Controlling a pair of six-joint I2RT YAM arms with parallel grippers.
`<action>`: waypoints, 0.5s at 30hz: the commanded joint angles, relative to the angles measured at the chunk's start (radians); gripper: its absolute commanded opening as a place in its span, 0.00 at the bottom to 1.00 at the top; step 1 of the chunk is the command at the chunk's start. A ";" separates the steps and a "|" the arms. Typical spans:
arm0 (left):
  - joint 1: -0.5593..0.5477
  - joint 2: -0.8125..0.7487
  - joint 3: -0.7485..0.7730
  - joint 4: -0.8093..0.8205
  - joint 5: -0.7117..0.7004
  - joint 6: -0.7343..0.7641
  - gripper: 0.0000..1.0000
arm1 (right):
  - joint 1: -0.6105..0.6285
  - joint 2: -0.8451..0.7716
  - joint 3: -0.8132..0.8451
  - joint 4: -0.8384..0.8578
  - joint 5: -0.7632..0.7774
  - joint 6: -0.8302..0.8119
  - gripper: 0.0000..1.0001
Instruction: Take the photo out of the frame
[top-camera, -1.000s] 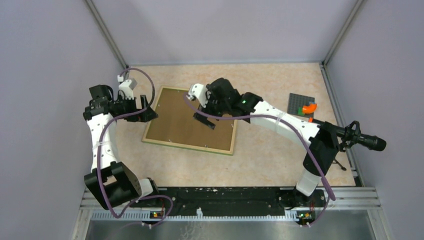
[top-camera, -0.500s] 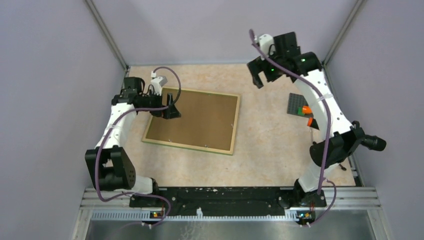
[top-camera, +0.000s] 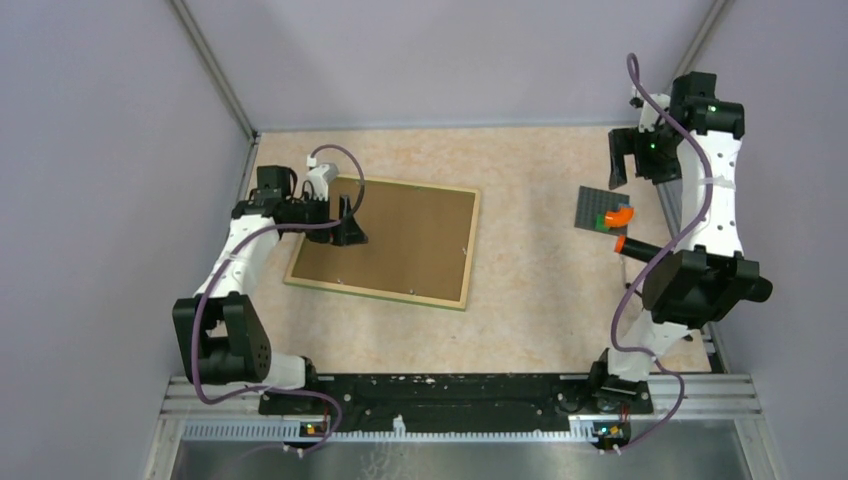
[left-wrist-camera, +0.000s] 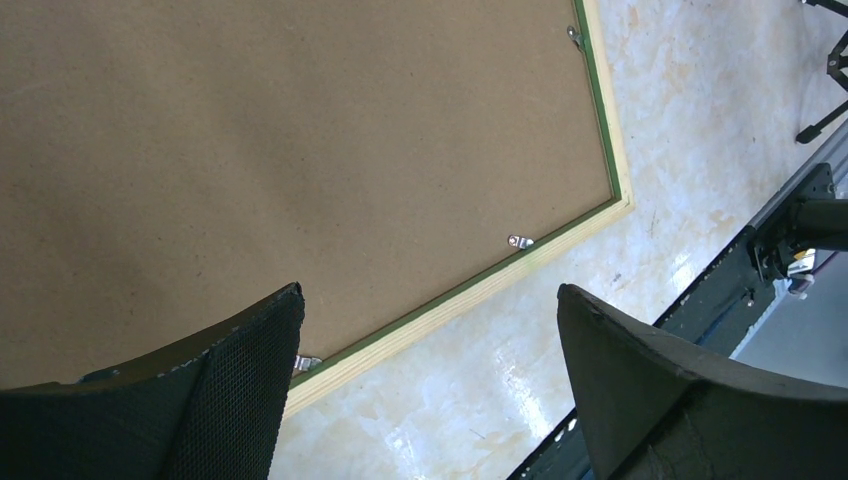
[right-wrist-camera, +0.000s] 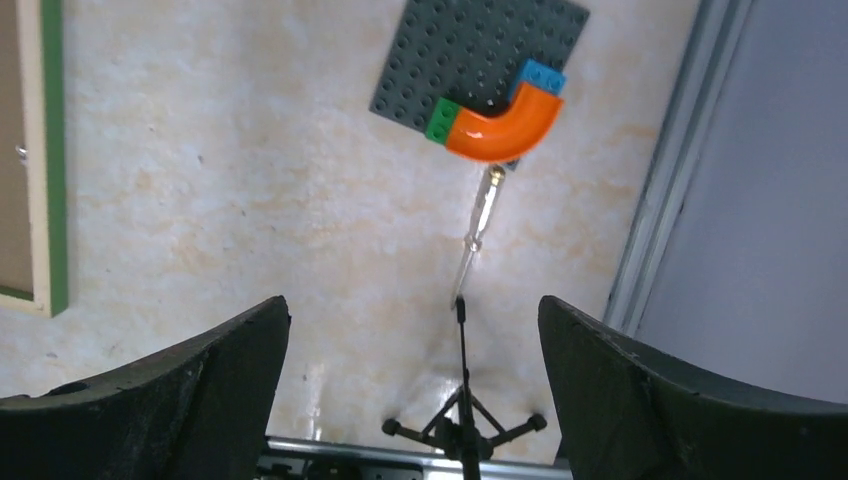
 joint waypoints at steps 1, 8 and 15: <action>-0.006 -0.052 -0.036 0.053 0.027 -0.032 0.99 | -0.035 0.015 -0.046 -0.066 0.060 -0.050 0.92; -0.005 -0.062 -0.062 0.069 0.020 -0.041 0.99 | -0.091 0.070 -0.160 -0.007 0.112 -0.053 0.86; -0.006 -0.054 -0.058 0.044 -0.007 -0.041 0.99 | -0.129 0.125 -0.261 0.081 0.129 -0.105 0.78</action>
